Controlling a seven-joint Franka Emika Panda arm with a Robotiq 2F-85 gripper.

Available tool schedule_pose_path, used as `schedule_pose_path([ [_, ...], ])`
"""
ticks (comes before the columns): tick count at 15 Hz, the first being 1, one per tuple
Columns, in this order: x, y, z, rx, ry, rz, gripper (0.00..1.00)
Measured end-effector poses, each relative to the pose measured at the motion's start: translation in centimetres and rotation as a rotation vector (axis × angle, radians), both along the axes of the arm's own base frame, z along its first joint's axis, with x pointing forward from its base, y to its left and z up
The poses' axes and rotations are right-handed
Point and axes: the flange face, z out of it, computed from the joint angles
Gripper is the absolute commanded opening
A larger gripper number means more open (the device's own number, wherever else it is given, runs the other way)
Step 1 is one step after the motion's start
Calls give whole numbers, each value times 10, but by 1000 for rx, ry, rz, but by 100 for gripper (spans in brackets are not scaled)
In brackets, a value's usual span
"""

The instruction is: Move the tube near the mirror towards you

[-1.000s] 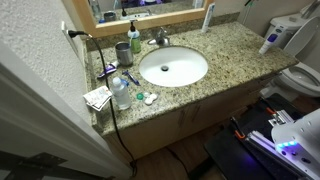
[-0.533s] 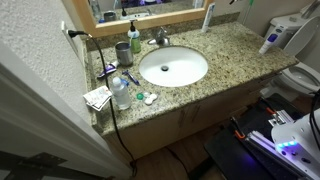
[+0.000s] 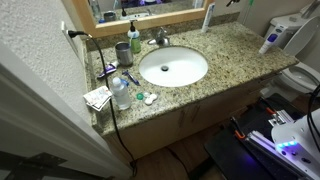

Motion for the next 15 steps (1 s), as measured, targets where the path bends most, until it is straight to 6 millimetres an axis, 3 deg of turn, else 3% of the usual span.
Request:
schedule_pose_path([
  [4, 16, 11, -16, -19, 2, 18, 100],
  [9, 29, 7, -38, -80, 58, 9, 100],
  [15, 45, 9, -38, -113, 34, 24, 100],
])
